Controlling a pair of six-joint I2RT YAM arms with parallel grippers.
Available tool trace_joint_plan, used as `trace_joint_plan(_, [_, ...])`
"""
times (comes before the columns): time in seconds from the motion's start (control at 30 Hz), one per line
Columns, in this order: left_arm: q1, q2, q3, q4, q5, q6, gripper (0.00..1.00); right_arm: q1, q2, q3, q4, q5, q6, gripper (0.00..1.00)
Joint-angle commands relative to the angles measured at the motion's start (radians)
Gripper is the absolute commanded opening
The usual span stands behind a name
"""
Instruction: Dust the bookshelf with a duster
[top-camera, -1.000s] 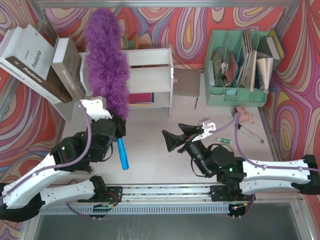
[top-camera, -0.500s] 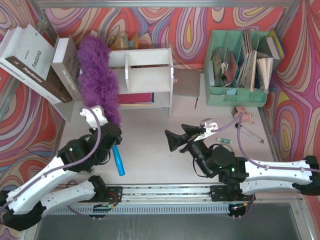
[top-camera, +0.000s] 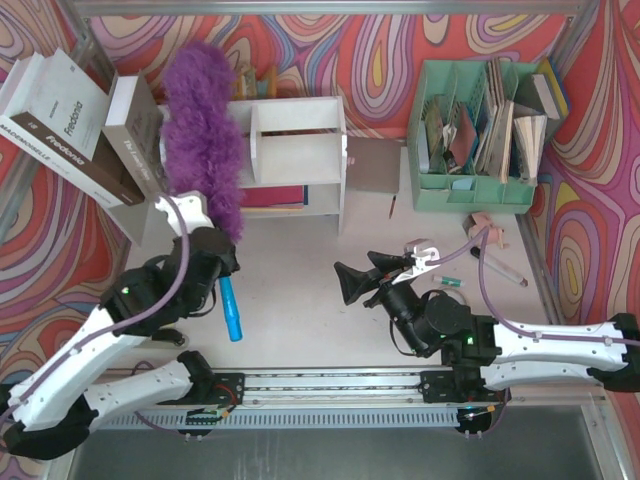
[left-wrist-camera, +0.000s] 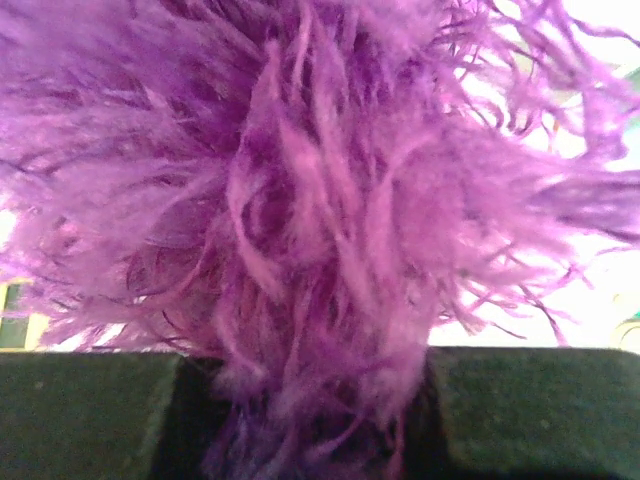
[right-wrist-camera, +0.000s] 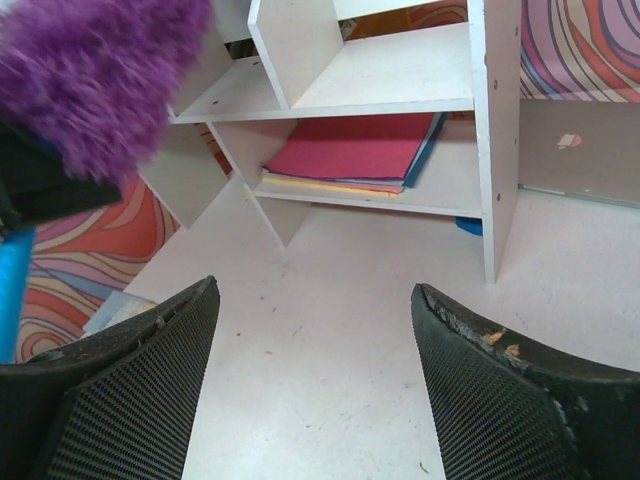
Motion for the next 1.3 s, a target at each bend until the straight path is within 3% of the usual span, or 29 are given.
trace_joint_plan(0.0, [0.003, -0.026, 0.121, 0.013, -0.104, 0.156, 0.00, -0.007, -0.020, -0.018, -0.005, 0.029, 0.023, 0.72])
trace_joint_plan(0.17, [0.005, -0.022, 0.218, -0.039, -0.181, 0.181, 0.00, -0.007, -0.020, -0.020, -0.022, 0.030, 0.042, 0.72])
trace_joint_plan(0.6, [0.004, -0.096, 0.268, -0.126, -0.346, 0.152, 0.00, -0.007, -0.059, -0.035, -0.054, 0.044, 0.080, 0.72])
trace_joint_plan(0.77, [0.022, -0.062, 0.233, -0.127, -0.278, 0.116, 0.00, -0.007, -0.062, -0.037, -0.054, 0.044, 0.080, 0.73])
trace_joint_plan(0.93, [0.139, -0.031, 0.188, -0.095, -0.088, 0.096, 0.00, -0.007, -0.064, -0.031, -0.063, 0.041, 0.080, 0.75])
trace_joint_plan(1.07, [0.229, -0.012, 0.186, -0.063, 0.048, 0.106, 0.00, -0.007, -0.074, -0.028, -0.080, 0.042, 0.082, 0.82])
trace_joint_plan(1.27, [0.242, 0.037, 0.228, -0.032, 0.104, 0.122, 0.00, -0.007, -0.092, -0.036, -0.081, 0.053, 0.078, 0.83])
